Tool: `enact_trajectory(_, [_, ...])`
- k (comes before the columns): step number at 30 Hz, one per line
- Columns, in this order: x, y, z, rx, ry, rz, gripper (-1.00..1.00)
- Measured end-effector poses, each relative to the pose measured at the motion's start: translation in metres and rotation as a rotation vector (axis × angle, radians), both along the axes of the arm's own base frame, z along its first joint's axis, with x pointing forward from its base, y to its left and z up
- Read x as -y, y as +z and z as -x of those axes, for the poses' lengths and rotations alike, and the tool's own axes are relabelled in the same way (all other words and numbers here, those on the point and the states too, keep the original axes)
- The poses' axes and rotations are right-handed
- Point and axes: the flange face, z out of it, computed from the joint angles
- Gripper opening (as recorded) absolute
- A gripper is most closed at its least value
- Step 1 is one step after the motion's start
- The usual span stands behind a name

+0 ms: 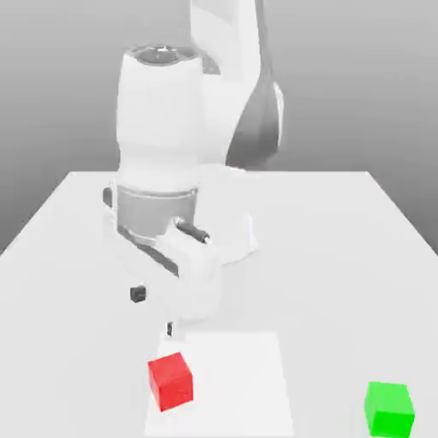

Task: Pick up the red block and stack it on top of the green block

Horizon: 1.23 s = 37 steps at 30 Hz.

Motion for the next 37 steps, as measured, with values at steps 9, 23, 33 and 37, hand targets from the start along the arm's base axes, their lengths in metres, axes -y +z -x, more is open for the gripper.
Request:
enact_trajectory(9, [-0.002, -0.092, 0.012, -0.050, -0.077, -0.033, -1.00])
enact_trajectory(23, [-0.080, -0.027, -0.017, -0.059, 0.239, -0.024, -1.00])
enact_trajectory(33, [-0.297, -0.048, -0.026, -0.061, 1.010, -0.002, -1.00])
enact_trajectory(37, [-0.301, -0.057, -0.025, -0.062, 1.024, -0.002, 1.00])
